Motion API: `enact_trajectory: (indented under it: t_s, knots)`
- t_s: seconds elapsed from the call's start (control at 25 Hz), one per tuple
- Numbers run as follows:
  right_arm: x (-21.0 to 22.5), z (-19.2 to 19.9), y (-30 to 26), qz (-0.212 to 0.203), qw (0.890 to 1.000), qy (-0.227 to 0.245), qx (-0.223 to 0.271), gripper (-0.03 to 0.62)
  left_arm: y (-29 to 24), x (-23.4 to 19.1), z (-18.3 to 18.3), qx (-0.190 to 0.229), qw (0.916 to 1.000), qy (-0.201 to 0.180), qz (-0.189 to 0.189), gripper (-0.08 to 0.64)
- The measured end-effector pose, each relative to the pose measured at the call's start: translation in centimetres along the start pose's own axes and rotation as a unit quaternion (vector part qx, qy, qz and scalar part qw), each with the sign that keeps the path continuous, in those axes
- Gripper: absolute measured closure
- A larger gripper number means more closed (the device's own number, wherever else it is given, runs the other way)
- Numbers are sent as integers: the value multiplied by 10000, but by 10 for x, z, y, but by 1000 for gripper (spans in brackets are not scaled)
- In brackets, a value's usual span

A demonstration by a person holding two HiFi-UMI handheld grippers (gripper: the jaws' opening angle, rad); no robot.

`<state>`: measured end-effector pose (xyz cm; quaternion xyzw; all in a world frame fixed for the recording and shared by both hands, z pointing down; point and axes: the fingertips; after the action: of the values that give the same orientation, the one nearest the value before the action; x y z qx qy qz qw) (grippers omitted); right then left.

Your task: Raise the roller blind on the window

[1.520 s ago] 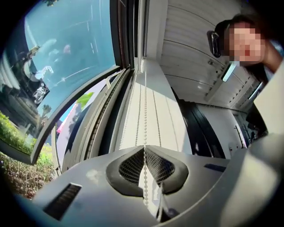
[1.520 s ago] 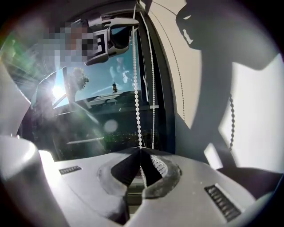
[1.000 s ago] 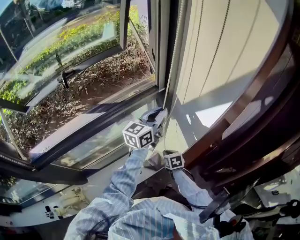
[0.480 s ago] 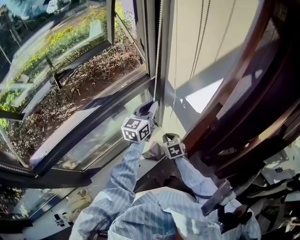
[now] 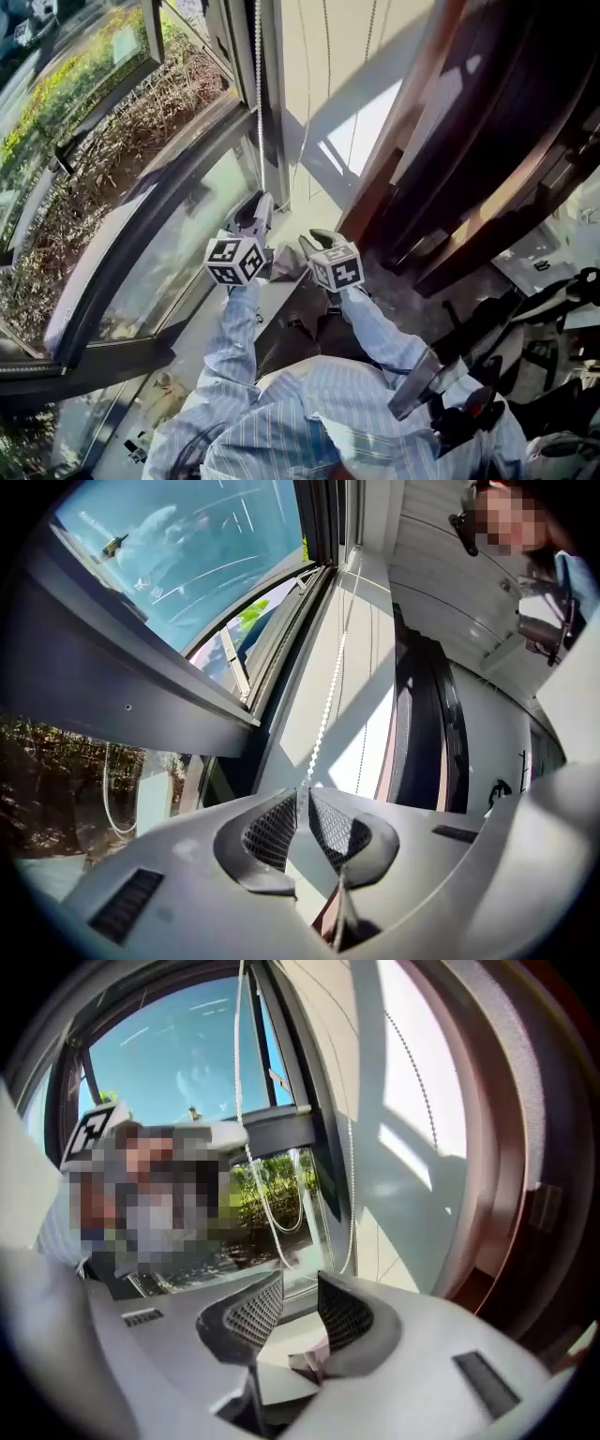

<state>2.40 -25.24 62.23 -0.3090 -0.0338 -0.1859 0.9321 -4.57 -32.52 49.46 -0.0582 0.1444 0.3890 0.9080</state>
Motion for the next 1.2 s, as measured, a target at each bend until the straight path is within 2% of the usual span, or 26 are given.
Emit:
enact_trajectory:
  t_s: [0.2,0.4,0.52,0.68,0.96,1.2]
  knots:
    - [-11,-10,38,-129,9983,-244,517,495,38,14,16,-123,9996,37,-239,540]
    - [-27,-10,67,-560,9957,-263,689,497,79,35,38,-150,9977,434,-504,541]
    - [-34,2,97,-705,9947,-214,719,497,99,68,53,-213,9970,501,-548,541]
    - [-49,28,143,-1059,9920,106,681,500,134,117,69,14,9945,631,-832,541]
    - [-64,84,234,-1528,9854,366,652,505,183,224,107,172,9907,778,-1100,541]
    - [-81,104,279,-1791,9805,340,740,505,221,275,111,202,9897,775,-1187,541]
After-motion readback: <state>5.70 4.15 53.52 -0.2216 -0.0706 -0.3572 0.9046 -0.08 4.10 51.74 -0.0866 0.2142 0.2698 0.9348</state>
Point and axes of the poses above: the fingertips, and each gripper's own axes: y backward along the fingers, x to its right, z out of its underside, and after that the axes turned 1 degree about z, right-handed
